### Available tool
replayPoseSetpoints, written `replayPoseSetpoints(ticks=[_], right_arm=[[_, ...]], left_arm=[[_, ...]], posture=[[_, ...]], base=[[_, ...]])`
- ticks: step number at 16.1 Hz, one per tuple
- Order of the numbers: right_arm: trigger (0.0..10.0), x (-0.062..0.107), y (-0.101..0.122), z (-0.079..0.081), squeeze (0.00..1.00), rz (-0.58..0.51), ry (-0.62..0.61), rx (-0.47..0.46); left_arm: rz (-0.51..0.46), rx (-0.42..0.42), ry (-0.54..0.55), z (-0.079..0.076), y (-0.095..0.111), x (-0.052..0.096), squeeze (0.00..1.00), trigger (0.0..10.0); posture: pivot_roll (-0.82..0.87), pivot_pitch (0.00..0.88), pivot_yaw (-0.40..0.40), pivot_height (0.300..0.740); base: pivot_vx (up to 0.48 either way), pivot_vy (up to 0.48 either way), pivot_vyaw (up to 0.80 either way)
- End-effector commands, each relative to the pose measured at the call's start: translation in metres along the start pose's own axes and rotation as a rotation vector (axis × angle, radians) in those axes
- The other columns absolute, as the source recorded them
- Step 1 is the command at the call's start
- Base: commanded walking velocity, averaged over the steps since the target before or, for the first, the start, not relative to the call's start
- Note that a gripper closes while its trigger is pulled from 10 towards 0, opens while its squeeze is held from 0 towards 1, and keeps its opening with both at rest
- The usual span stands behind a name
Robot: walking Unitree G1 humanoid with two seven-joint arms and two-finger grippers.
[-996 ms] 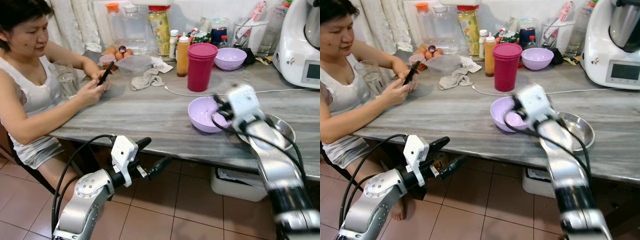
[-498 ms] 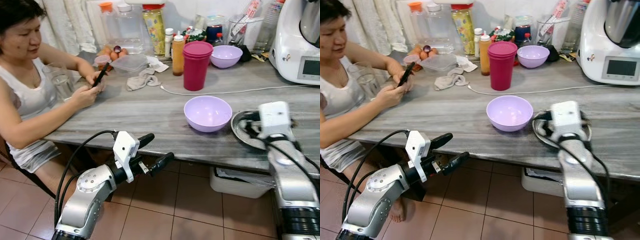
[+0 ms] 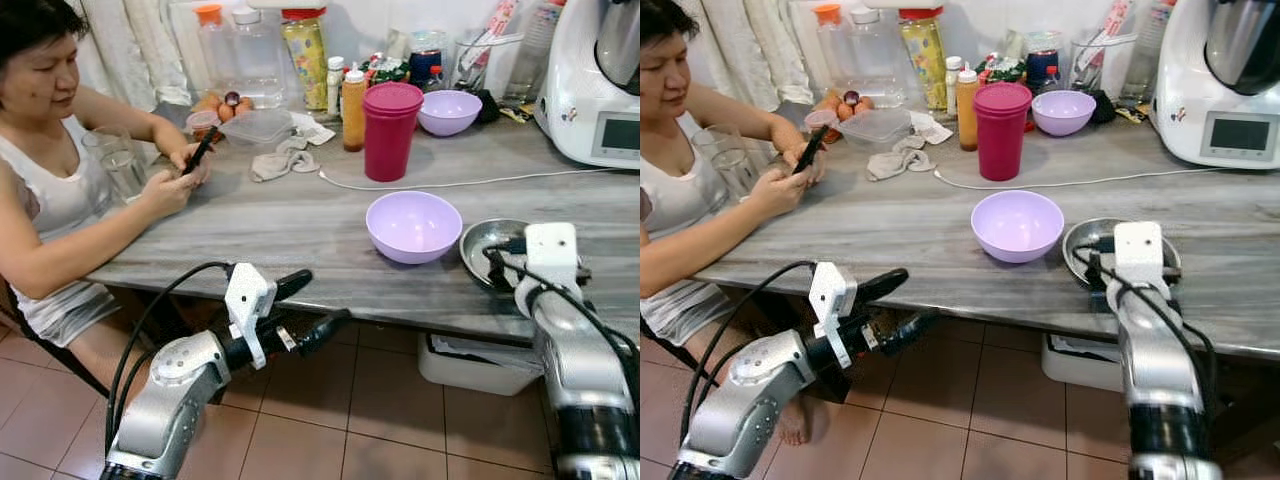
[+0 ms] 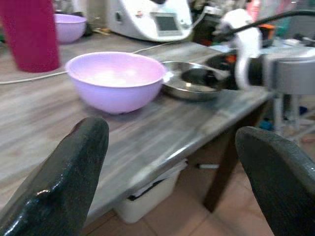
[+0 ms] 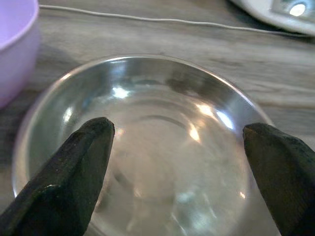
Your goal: Setting the table
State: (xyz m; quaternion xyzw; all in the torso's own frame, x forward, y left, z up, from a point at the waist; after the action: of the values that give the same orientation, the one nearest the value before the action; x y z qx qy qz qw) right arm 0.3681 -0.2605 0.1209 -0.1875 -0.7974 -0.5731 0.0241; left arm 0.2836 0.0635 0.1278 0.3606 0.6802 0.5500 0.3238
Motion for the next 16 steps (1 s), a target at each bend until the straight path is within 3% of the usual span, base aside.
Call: replayPoseSetpoints(ticks=[1,3,4,13,15,16], right_arm=[[10.0,-0.005,0.0,-0.001,1.0,0.018,0.012,-0.004],[10.0,-0.009,0.001,0.0,0.97,0.028,0.027,0.008],[10.0,-0.015,-0.001,0.003,0.74,0.057,0.048,0.009],[10.0,-0.02,0.001,0.027,0.63,0.08,0.145,-0.039],[10.0,-0.021,0.008,0.034,0.58,0.068,0.173,-0.063],[10.0,-0.022,0.01,0.038,0.51,0.064,0.184,-0.069]], left_arm=[[0.029,-0.023,-0.026,-0.001,0.0,0.003,0.0,10.0],[0.044,-0.04,-0.022,0.001,-0.002,0.004,0.0,10.0],[0.056,-0.048,-0.017,0.002,-0.003,0.004,0.0,10.0],[0.058,-0.045,-0.008,0.001,-0.004,0.002,0.0,10.0],[0.063,-0.051,-0.005,0.002,-0.004,0.003,0.0,10.0],[0.065,-0.054,-0.005,0.003,-0.003,0.002,0.0,10.0]], posture=[[-0.26,0.0,0.083,0.74],[-0.27,0.0,0.084,0.74],[-0.26,0.0,0.082,0.74],[-0.25,0.0,0.079,0.74],[-0.25,0.0,0.083,0.74],[-0.25,0.0,0.083,0.74]], base=[[0.0,0.0,0.0],[0.0,0.0,0.0],[0.0,0.0,0.0],[0.0,0.0,0.0],[0.0,0.0,0.0],[0.0,0.0,0.0]])
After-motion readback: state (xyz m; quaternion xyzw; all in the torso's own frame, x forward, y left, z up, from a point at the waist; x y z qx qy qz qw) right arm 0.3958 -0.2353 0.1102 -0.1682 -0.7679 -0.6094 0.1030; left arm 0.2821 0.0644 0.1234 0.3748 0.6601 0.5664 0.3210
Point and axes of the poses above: a point about 5 cm out from each wrist's last joint towards the gripper, its own x axis pointing back from the gripper into the wrist, its own y axis along the axis of the wrist's last joint, z = x × y, the point moved 5 cm from there along -x, pointing out of the wrist towards the gripper, and after that the axes turned 4 degrees about x, right-handed, at the moved point
